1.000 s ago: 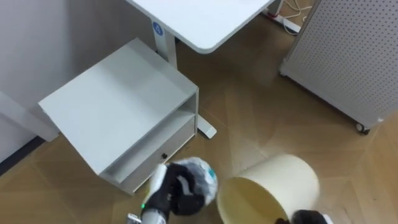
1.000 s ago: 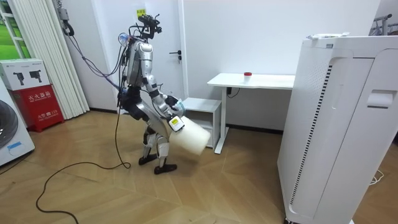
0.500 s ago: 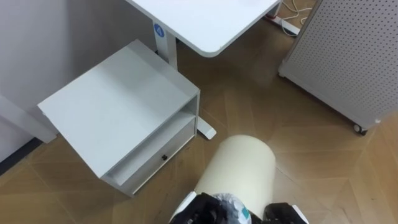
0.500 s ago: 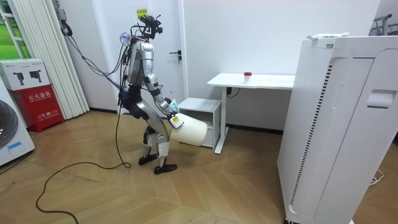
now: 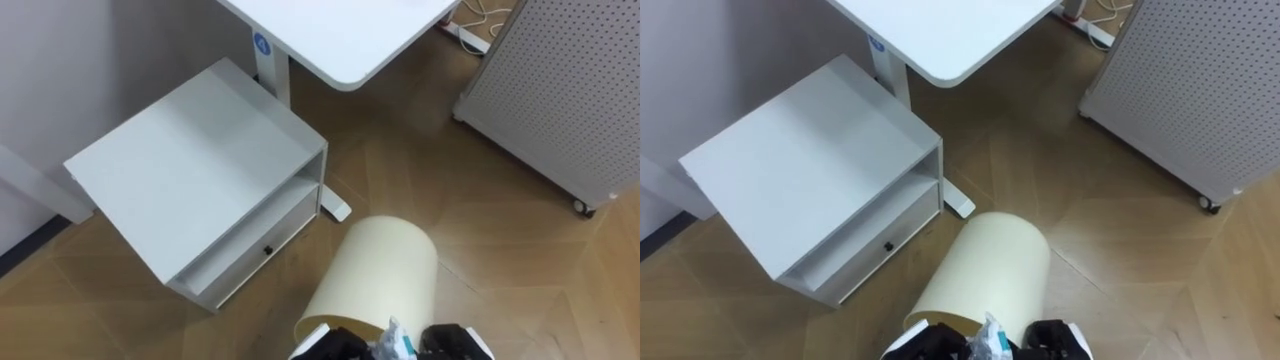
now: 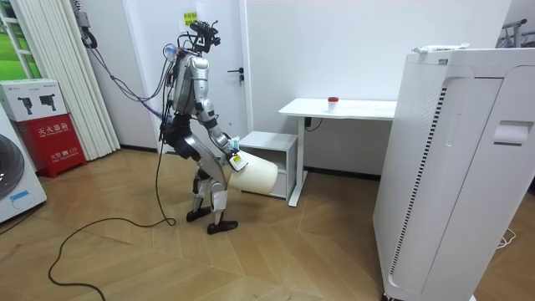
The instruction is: Pick garbage
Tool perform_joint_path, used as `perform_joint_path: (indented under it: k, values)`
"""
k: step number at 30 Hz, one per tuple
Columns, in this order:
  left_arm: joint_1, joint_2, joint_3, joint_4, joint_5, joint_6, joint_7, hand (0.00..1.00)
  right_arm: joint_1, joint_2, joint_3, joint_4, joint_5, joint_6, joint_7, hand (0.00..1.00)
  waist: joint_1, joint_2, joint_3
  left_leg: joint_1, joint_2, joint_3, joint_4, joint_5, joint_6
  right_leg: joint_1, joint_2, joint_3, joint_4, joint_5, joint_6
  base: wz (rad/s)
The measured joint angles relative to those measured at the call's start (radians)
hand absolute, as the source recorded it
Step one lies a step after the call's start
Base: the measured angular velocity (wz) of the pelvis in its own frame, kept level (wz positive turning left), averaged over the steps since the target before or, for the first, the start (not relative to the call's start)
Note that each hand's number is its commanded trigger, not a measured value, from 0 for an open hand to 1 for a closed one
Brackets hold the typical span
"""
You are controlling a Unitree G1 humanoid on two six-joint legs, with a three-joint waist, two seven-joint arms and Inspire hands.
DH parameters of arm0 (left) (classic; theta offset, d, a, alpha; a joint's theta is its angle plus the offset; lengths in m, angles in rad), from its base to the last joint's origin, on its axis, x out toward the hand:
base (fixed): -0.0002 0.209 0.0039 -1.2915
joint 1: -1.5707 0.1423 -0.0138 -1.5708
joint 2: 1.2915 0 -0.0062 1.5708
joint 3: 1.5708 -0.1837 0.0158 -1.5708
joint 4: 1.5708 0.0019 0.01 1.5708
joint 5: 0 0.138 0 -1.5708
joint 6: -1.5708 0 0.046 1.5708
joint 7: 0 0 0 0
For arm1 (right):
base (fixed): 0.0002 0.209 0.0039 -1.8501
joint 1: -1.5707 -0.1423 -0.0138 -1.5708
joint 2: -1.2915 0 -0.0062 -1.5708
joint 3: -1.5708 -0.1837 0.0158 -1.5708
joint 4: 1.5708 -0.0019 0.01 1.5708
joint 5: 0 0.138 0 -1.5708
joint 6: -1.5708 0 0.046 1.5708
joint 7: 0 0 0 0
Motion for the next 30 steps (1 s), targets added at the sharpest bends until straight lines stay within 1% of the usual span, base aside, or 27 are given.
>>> perform_joint_path:
  k: [6,10,12,14,18,19,21,23,25,27,28,30]
  values:
    - [0.003,0.001,-0.001,0.0,0.0,0.0,0.0,1.0,0.0,-0.002,0.001,-0.001,0.006,0.0,0.01,1.0,0.004,0.001,-0.0004,0.001,0.0,0.001,0.001,0.0,0.0,0.0,-0.001,0.001,0.002,0.0,0.0,0.0]
    - [0.003,0.007,0.002,-0.015,0.001,0.0,0.0,1.0,0.009,-0.001,0.0,-0.01,0.11,0.0,0.02,1.0,0.013,0.001,-0.0006,0.006,-0.002,0.003,0.0,0.0,0.0,0.002,-0.001,0.004,0.003,0.0,0.0,0.0]
    - [0.013,0.009,0.009,-0.028,0.003,0.0,0.001,1.0,0.028,0.001,-0.004,-0.035,0.159,0.0,0.037,1.0,0.021,0.001,-0.0007,0.011,-0.002,0.005,-0.003,0.0,0.0,0.004,-0.001,0.006,0.003,0.0,0.0,-0.02]
    - [0.039,0.011,0.035,-0.058,0.006,-0.001,0.004,1.0,0.061,0.005,-0.028,-0.092,0.198,0.0,0.06,1.0,0.027,0.0,-0.0007,0.014,-0.002,0.01,-0.006,0.0,0.0,0.004,-0.001,0.011,0.003,0.001,0.001,-0.04]
    - [0.057,0.016,0.08,-0.098,0.013,-0.003,0.012,1.0,0.067,0.004,-0.041,-0.122,0.268,0.0,0.092,1.0,0.03,0.0,-0.0012,0.017,-0.004,0.016,-0.008,0.001,0.002,0.004,-0.001,0.016,0.002,0.004,0.004,-0.01]
    - [0.058,0.022,0.084,-0.114,0.013,-0.004,0.022,1.0,0.069,0.003,-0.04,-0.128,0.286,0.0,0.103,1.0,0.029,-0.001,-0.0016,0.017,-0.004,0.018,-0.008,0.001,0.002,0.004,-0.001,0.017,0.001,0.005,0.005,0.0]
    - [0.058,0.021,0.094,-0.127,0.013,-0.008,0.036,1.0,0.073,0.002,-0.039,-0.137,0.307,0.0,0.127,1.0,0.027,-0.001,-0.0018,0.017,-0.005,0.019,-0.008,0.001,0.003,0.004,-0.002,0.018,0.002,0.006,0.006,0.0]
    - [0.058,0.022,0.101,-0.13,0.01,-0.011,0.052,1.0,0.082,0.0,-0.037,-0.156,0.361,0.0,0.143,1.0,0.027,-0.002,-0.002,0.017,-0.005,0.02,-0.008,0.002,0.004,0.004,-0.002,0.019,0.001,0.006,0.006,0.0]
    - [0.058,0.03,0.116,-0.13,0.014,-0.016,0.073,1.0,0.087,-0.004,-0.033,-0.183,0.462,0.0,0.164,1.0,0.026,-0.005,-0.002,0.015,-0.018,0.016,-0.012,0.003,0.005,0.0,-0.006,0.02,0.004,0.006,0.007,0.0]
    - [0.058,0.039,0.119,-0.13,0.014,-0.016,0.095,1.0,0.088,-0.008,-0.033,-0.2,0.54,0.0,0.178,1.0,0.018,-0.006,-0.0021,0.016,-0.023,0.016,-0.018,0.006,0.008,0.0,-0.011,0.02,0.004,0.006,0.008,0.07]
    - [0.058,0.044,0.121,-0.13,0.013,-0.019,0.11,1.0,0.088,-0.013,-0.031,-0.21,0.581,0.0,0.185,1.0,0.014,-0.01,-0.002,0.016,-0.027,0.016,-0.021,0.008,0.009,-0.001,-0.014,0.02,0.005,0.006,0.009,0.08]
    - [0.057,0.047,0.121,-0.13,0.013,-0.031,0.131,1.0,0.094,-0.019,-0.031,-0.223,0.601,0.0,0.189,1.0,0.012,-0.014,-0.0038,0.017,-0.03,0.015,-0.022,0.009,0.009,-0.001,-0.016,0.019,0.004,0.006,0.011,0.02]
